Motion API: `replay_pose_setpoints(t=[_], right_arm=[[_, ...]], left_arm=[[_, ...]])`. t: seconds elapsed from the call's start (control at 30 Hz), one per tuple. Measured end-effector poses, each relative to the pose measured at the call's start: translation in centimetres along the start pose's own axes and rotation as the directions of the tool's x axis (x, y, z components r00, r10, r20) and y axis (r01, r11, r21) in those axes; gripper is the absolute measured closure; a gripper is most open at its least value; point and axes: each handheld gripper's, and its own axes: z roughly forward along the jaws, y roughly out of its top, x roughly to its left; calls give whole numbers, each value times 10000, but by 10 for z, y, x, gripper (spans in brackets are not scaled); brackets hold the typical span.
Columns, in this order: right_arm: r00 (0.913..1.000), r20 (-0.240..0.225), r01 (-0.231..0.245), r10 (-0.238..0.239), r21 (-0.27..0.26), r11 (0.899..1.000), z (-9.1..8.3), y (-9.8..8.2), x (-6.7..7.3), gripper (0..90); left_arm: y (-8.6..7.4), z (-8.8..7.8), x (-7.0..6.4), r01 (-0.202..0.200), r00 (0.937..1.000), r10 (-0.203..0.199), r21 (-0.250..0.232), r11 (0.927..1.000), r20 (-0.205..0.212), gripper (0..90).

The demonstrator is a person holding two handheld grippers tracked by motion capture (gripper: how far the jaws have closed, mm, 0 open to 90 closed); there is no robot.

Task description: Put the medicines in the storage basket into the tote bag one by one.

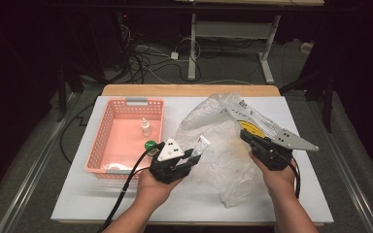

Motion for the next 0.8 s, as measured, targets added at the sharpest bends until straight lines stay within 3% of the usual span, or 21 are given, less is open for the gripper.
replay_pose_setpoints(t=[0.27,0.7,0.8], right_arm=[[9999,-82,-63,62,-151,9999,3,3,1,900],[9999,-134,-99,97,-153,9998,8,4,2,900],[9999,-112,-132,130,-181,9998,8,4,1,900]], left_arm=[[1,39,0,85,10000,-84,279,9996,-20,681],[4,99,-1,84,9990,-67,384,9992,-433,680],[3,112,4,351,9980,-324,493,9982,-548,680]])
